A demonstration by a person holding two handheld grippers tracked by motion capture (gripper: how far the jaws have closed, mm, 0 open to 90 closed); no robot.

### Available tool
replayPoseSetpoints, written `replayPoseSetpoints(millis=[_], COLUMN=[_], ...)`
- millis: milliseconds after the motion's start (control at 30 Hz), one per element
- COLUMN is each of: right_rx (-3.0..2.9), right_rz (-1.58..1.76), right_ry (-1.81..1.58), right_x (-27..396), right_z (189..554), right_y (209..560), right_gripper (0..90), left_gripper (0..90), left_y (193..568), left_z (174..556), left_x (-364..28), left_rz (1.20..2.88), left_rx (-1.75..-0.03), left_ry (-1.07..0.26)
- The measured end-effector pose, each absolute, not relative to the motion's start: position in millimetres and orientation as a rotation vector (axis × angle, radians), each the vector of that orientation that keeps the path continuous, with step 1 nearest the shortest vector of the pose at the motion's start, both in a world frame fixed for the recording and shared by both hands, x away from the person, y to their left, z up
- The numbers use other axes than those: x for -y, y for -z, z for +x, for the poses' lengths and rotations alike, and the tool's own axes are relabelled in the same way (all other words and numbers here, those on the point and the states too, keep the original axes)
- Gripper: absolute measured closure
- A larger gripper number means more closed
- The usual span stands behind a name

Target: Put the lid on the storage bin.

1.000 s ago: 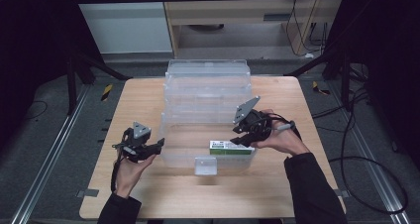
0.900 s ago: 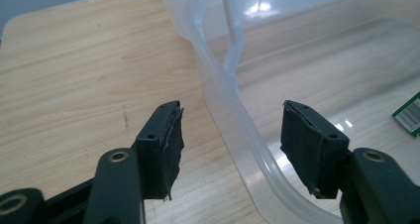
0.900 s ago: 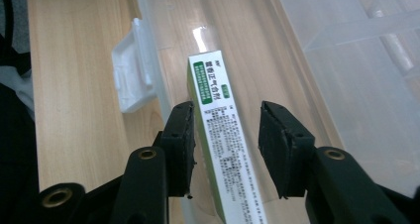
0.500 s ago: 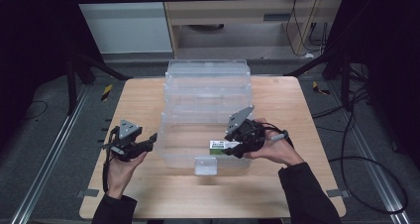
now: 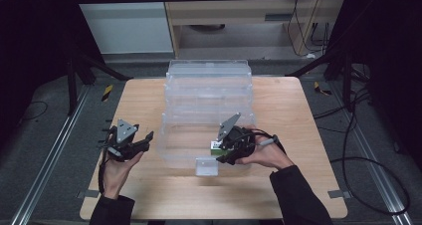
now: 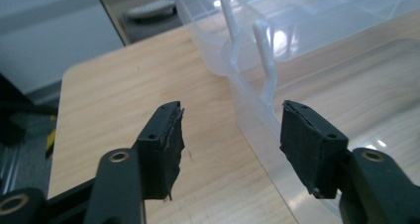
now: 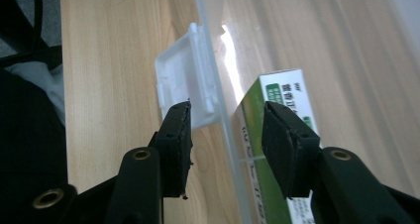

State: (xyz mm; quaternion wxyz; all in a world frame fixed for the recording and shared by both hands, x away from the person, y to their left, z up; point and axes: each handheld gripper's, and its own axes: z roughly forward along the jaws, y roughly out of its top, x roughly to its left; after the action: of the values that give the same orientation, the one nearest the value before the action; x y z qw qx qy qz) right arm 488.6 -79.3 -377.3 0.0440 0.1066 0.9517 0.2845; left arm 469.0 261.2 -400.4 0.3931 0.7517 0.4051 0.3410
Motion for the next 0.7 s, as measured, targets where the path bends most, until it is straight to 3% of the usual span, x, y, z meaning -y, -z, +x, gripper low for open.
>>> replayPoseSetpoints(millis=[267,700], right_rx=[-2.966,-3.053], right_rz=[0.287,0.298], right_ry=[-0.82,-0.711], right_x=[70,57], right_z=[492,500], right_y=[388,405], right_gripper=[60.4,62.3], left_gripper=[42.1,39.8], left_y=[396,361], left_z=[472,496], left_x=[-266,-267], left_rz=[1.931,1.94], left_rx=[-1.047,-0.927], left_ry=[-0.82,-0.69])
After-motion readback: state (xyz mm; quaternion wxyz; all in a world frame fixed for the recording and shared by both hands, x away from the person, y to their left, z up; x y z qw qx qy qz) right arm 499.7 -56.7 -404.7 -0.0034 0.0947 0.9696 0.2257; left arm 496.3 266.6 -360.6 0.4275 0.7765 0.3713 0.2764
